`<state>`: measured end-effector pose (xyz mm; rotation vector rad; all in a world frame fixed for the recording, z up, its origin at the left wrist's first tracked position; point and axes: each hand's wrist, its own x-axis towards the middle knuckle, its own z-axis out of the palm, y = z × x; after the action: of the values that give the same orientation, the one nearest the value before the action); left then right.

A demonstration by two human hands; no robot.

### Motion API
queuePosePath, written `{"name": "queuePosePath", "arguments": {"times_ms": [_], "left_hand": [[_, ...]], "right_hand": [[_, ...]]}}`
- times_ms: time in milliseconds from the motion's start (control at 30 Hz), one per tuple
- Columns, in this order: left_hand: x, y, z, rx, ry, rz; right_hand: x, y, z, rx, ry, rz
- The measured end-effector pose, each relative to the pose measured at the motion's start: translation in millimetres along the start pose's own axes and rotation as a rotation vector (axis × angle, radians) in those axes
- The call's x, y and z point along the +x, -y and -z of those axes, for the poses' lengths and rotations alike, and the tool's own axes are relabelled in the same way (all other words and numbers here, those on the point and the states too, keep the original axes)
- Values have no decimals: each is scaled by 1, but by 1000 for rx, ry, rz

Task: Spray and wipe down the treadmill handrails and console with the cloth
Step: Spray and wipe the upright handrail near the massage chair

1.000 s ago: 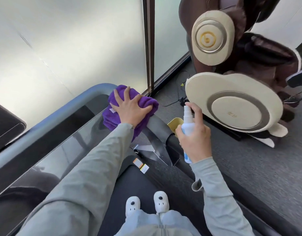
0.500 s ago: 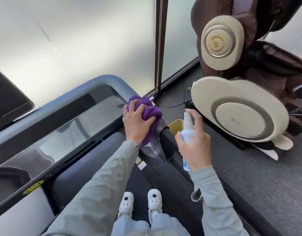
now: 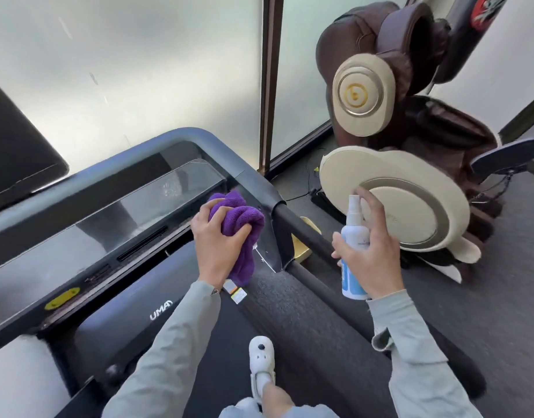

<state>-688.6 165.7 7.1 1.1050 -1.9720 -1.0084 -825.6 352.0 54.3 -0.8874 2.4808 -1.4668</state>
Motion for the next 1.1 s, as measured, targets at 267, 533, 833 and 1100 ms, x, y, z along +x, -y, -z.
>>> {"name": "queuePosePath", "arguments": {"times_ms": [267, 533, 833, 1100], "left_hand": [[-64, -1, 11, -50, 7, 11], [-94, -16, 13, -48, -45, -9], [-110, -54, -41, -30, -159, 48], [-123, -73, -66, -34, -268, 108]], "right_hand": [[-15, 19, 32, -76, 134, 172], [37, 9, 54, -226, 466, 314], [61, -40, 50, -263, 602, 390], [83, -61, 46, -313, 673, 511]]}}
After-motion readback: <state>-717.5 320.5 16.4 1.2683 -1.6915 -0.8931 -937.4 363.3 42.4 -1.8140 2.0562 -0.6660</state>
